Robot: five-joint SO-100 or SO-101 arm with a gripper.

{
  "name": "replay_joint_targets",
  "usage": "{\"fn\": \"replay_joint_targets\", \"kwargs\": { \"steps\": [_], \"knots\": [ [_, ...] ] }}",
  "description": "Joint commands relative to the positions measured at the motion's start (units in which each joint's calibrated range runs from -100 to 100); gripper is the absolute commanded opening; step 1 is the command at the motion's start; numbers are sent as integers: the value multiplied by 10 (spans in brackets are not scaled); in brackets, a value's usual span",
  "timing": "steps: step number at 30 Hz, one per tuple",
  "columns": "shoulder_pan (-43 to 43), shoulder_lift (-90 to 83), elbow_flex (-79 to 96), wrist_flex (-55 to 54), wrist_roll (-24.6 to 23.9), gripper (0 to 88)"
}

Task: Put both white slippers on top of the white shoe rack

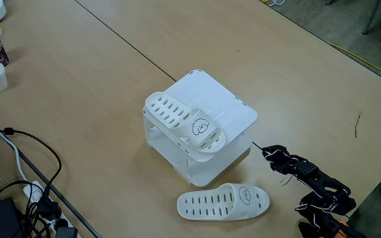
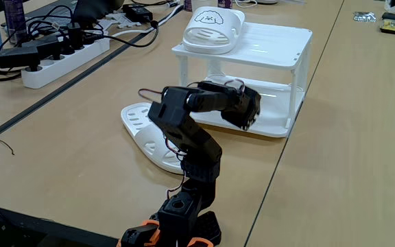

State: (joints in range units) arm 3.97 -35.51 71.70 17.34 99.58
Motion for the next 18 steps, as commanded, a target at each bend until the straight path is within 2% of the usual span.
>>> {"fn": "replay_joint_targets", "kwargs": {
  "steps": [1,18],
  "knots": [
    [-18,44,-61,-9,4,6],
    [-197,75,25,-9,4,6]
  ]
}}
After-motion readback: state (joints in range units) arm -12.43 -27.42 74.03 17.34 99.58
